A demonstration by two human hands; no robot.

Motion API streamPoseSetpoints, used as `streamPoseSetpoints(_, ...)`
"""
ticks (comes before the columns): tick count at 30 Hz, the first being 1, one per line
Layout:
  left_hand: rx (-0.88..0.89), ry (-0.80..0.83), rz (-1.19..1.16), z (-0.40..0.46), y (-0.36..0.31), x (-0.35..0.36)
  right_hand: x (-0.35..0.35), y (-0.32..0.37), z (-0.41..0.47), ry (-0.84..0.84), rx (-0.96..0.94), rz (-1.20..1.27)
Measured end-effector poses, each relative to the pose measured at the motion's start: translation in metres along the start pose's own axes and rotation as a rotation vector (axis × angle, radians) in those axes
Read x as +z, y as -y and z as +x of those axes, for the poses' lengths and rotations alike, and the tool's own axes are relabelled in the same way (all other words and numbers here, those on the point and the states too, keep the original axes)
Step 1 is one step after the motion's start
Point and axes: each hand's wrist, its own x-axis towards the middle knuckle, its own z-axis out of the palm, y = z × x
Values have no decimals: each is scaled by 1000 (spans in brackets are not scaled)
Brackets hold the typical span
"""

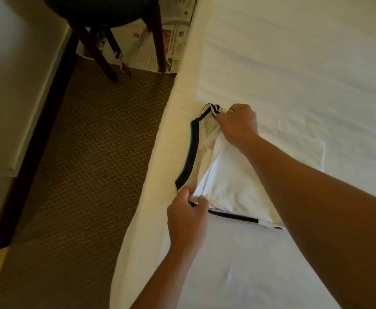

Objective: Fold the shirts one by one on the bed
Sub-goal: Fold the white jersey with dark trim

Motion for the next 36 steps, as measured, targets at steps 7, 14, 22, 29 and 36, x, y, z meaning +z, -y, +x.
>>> streamPoseSetpoints(7, -50, -17, 108, 9, 2, -14, 20, 10, -2, 104, -14, -52)
streamPoseSetpoints(14, 6, -151, 417, 11, 3, -24, -3, -19, -6, 121, -25, 501)
streamPoseSetpoints(22, 731, -21, 685, 73, -61, 59, -49, -124, -22, -395, -312, -196)
streamPoseSetpoints(29, 713, 170, 1222, 139, -48, 80, -82, -196, -21, 1, -193, -727)
streamPoseSetpoints(36, 684, 116, 1167, 105, -43, 87, -85, -200, -33, -37, -214, -626)
